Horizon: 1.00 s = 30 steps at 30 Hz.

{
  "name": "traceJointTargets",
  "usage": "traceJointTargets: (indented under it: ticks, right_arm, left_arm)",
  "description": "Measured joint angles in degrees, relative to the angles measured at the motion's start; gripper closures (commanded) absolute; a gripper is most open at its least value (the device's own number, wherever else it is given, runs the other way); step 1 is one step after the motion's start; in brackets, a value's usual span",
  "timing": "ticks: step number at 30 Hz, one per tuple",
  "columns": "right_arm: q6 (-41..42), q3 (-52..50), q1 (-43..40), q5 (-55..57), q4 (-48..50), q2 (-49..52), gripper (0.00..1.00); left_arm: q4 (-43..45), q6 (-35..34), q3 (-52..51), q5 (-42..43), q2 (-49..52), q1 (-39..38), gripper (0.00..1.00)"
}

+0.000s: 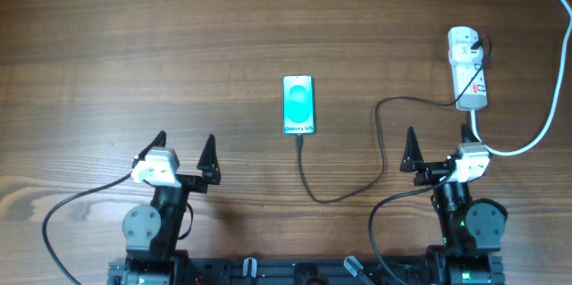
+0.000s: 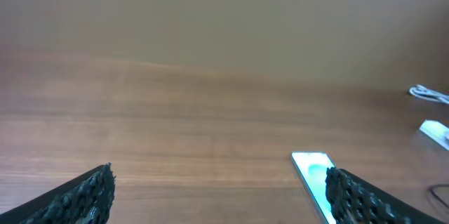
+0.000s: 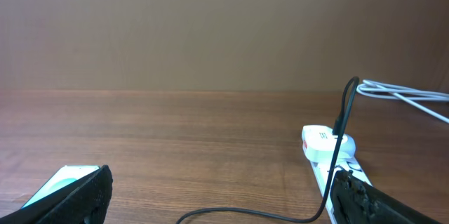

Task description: Plug charger to phone and switch on socket

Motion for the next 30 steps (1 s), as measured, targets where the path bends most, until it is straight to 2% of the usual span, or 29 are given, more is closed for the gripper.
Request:
traceJointTargets:
  ticks: [4, 12, 30]
  right_arm:
    - [0.0, 0.0, 0.0, 0.0, 0.0, 0.0, 0.00]
    - [0.0, 0.0, 0.0, 0.0, 0.0, 0.0, 0.00]
    - [0.0, 0.0, 0.0, 0.0, 0.0, 0.0, 0.00]
  left_arm:
    - [-0.2, 0.5, 0.0, -1.0, 0.0, 0.0, 0.00]
    - [-0.3, 6.3, 0.0, -2.4, 0.0, 0.0, 0.00]
    - [-0.4, 6.5, 0.0, -5.0, 0.0, 0.0, 0.00]
